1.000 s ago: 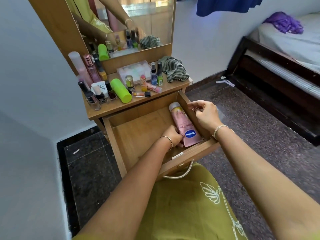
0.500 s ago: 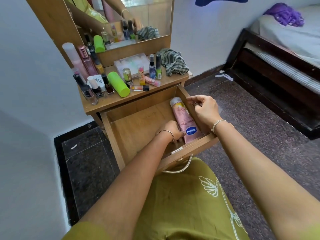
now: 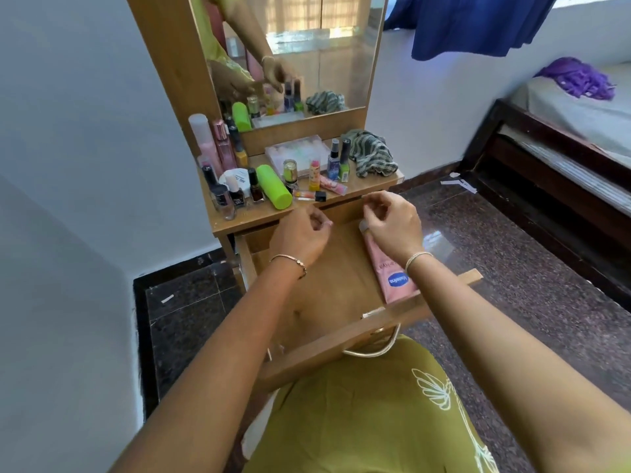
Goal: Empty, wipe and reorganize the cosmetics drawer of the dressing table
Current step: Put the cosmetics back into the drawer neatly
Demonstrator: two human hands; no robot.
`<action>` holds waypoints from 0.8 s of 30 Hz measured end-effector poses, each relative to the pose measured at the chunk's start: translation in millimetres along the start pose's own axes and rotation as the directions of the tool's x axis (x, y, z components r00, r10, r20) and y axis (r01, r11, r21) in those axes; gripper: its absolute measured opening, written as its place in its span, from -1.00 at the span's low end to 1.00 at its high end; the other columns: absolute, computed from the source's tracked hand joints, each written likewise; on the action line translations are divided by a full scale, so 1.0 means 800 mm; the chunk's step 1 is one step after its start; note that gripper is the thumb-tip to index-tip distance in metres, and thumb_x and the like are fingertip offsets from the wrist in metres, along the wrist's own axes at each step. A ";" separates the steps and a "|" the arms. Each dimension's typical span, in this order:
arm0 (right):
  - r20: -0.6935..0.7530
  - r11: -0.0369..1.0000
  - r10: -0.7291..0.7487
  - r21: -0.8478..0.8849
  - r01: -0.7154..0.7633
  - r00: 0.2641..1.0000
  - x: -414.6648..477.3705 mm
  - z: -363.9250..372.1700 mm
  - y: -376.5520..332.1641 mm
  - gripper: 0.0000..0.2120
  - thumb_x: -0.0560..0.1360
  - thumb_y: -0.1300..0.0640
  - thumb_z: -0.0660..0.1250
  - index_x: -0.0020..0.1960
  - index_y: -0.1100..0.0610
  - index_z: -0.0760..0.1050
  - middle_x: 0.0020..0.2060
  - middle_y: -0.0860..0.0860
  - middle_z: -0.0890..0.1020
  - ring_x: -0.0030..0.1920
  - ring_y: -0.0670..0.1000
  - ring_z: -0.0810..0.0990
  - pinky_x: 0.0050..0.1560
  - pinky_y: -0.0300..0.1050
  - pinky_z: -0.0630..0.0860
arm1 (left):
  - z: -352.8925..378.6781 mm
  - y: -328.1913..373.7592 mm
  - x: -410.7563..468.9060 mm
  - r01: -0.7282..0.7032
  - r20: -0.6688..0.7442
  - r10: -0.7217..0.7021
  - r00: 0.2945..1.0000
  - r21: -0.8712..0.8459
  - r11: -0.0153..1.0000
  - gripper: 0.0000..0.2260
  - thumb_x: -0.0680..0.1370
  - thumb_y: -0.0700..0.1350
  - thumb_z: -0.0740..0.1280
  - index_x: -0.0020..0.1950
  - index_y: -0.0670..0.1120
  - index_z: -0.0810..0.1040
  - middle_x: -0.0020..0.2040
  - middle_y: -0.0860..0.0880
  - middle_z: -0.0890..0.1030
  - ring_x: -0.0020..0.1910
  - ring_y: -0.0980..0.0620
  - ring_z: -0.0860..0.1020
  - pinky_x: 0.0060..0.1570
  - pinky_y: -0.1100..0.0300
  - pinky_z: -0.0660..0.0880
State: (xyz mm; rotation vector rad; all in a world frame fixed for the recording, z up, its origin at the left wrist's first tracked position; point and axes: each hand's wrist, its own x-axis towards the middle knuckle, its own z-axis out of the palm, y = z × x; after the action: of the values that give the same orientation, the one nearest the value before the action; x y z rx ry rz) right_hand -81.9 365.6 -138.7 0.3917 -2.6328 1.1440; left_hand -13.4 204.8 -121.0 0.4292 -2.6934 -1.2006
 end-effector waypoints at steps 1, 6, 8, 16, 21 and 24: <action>-0.017 0.998 -0.060 -0.006 0.060 0.998 0.000 0.006 -0.016 -0.82 0.45 0.06 0.35 0.04 0.01 0.60 -0.07 -0.09 0.65 -0.11 -0.11 0.58 -0.12 -0.26 0.52 | -0.014 -0.003 -0.002 -0.018 -0.052 0.017 0.999 -0.006 1.000 -0.95 0.48 -0.03 0.36 -0.16 0.06 0.52 -0.31 0.12 0.57 -0.27 0.10 0.55 -0.28 0.19 0.47; -0.004 0.959 -0.248 -0.145 0.244 0.969 -0.001 0.052 -0.090 -0.71 0.41 -0.12 0.36 0.07 -0.01 0.54 -0.05 -0.10 0.62 -0.06 -0.09 0.57 -0.12 -0.18 0.53 | -0.066 -0.020 -0.003 -0.046 -0.241 0.032 0.970 -0.056 0.997 -0.91 0.48 -0.11 0.36 -0.11 0.05 0.48 -0.29 0.14 0.54 -0.27 0.17 0.53 -0.27 0.21 0.48; 0.040 0.944 -0.279 -0.173 0.282 0.959 -0.001 0.070 -0.108 -0.68 0.41 -0.11 0.36 0.09 0.02 0.53 0.00 -0.07 0.62 0.02 -0.04 0.57 -0.07 -0.12 0.53 | -0.074 -0.029 -0.003 -0.033 -0.252 0.010 0.968 -0.086 0.996 -0.90 0.47 -0.15 0.36 -0.08 0.02 0.49 -0.25 0.14 0.54 -0.24 0.18 0.53 -0.21 0.24 0.49; 0.137 0.949 -0.210 -0.211 0.235 0.968 0.006 0.103 -0.124 -0.59 0.38 -0.14 0.38 0.11 0.07 0.47 0.02 0.00 0.57 0.05 0.06 0.57 -0.10 -0.03 0.50 | -0.079 -0.060 -0.004 0.013 -0.252 -0.038 0.967 -0.097 0.995 -0.89 0.48 -0.21 0.30 -0.08 -0.04 0.58 -0.15 0.06 0.63 -0.14 0.08 0.57 -0.06 0.12 0.54; 0.105 0.953 -0.182 -0.225 0.202 0.978 0.006 0.111 -0.127 -0.66 0.40 -0.13 0.35 0.03 0.08 0.45 -0.06 0.00 0.58 -0.04 0.06 0.58 -0.17 -0.06 0.48 | -0.078 -0.063 -0.009 0.038 -0.293 -0.067 0.954 -0.103 0.994 -0.93 0.48 -0.18 0.32 -0.13 -0.01 0.56 -0.20 0.08 0.61 -0.20 0.09 0.55 -0.18 0.20 0.48; 0.023 0.966 -0.190 -0.175 0.191 0.981 0.001 0.108 -0.127 -0.69 0.40 -0.11 0.34 0.01 0.09 0.49 -0.12 -0.01 0.60 -0.09 0.04 0.58 -0.20 -0.10 0.46 | -0.077 -0.063 -0.013 0.054 -0.308 -0.095 0.946 -0.140 0.989 -0.95 0.48 -0.16 0.34 -0.10 -0.03 0.58 -0.21 0.07 0.62 -0.21 0.09 0.57 -0.19 0.20 0.50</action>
State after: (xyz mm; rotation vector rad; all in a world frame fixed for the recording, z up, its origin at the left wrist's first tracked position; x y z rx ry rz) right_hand -58.1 235.0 -127.0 0.5982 -2.6070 0.8433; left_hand 22.4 133.1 -118.3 0.6488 -2.3340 -1.2021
